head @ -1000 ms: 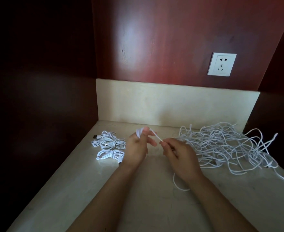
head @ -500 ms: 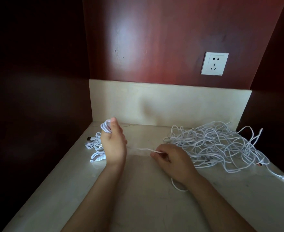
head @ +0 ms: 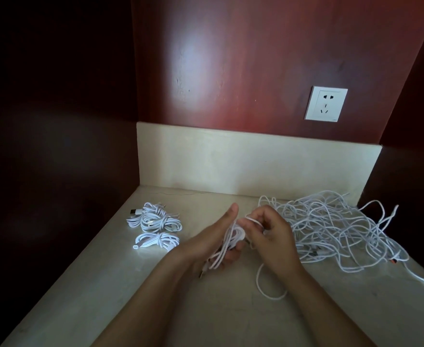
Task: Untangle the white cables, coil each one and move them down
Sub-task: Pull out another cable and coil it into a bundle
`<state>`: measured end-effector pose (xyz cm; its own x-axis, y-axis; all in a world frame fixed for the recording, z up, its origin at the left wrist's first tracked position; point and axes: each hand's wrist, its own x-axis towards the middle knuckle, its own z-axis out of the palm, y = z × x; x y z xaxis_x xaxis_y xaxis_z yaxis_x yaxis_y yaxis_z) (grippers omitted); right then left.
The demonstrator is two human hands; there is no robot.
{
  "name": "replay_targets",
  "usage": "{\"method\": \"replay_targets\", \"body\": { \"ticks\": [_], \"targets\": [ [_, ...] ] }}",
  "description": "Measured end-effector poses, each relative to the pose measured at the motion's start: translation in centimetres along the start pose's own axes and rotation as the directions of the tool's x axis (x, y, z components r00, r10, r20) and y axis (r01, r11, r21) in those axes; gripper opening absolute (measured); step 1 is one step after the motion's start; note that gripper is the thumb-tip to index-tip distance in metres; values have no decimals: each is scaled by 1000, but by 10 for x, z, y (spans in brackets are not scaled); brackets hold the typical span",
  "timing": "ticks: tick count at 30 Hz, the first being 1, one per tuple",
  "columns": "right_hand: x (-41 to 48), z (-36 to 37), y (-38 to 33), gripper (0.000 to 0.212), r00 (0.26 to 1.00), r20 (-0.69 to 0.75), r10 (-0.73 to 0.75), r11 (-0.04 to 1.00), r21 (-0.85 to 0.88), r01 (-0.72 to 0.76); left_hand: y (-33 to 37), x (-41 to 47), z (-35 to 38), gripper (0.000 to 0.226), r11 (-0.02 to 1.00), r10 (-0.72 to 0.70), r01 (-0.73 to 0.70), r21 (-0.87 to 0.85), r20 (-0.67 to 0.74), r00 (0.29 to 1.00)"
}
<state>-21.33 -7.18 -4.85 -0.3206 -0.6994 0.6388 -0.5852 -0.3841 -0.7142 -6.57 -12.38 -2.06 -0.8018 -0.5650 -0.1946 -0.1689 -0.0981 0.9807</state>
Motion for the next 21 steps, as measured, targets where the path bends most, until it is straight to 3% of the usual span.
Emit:
{"method": "replay_targets", "body": {
  "ticks": [3,6,9,11,12,14,15,17,19,21],
  "targets": [
    [0,2,5,22,999,29,-22,1000,19,22,0,-2,-1,55,998,58,-58,23,18,998],
    [-1,4,7,21,998,57,-41,997,-57,44,3,-3,6,50,960,252,-222,172,-183,950],
    [-5,3,9,24,992,111,-53,984,-166,71,-4,5,-1,48,862,462,-283,422,-421,780],
    [-6,3,8,29,987,146,-68,961,-255,104,-11,8,-7,41,766,591,-266,585,-481,647],
    [-6,4,7,32,984,164,-65,951,-289,111,-12,7,-8,38,754,629,-297,586,-514,583],
    [-6,5,5,34,975,214,-55,936,-330,125,-9,6,-9,35,778,628,-417,469,-605,490],
    [-6,6,4,34,970,237,-52,930,-342,133,-7,6,-10,34,789,601,-486,376,-638,482],
    [-7,8,2,35,964,261,-56,923,-355,150,-1,8,-10,36,798,496,-595,92,-660,564],
    [-8,8,2,35,957,281,-70,913,-370,175,5,10,-6,39,719,359,-645,-260,-655,665],
    [-9,7,1,34,944,325,-61,897,-398,195,9,9,-7,41,619,305,-691,-374,-696,650]
  ]
}}
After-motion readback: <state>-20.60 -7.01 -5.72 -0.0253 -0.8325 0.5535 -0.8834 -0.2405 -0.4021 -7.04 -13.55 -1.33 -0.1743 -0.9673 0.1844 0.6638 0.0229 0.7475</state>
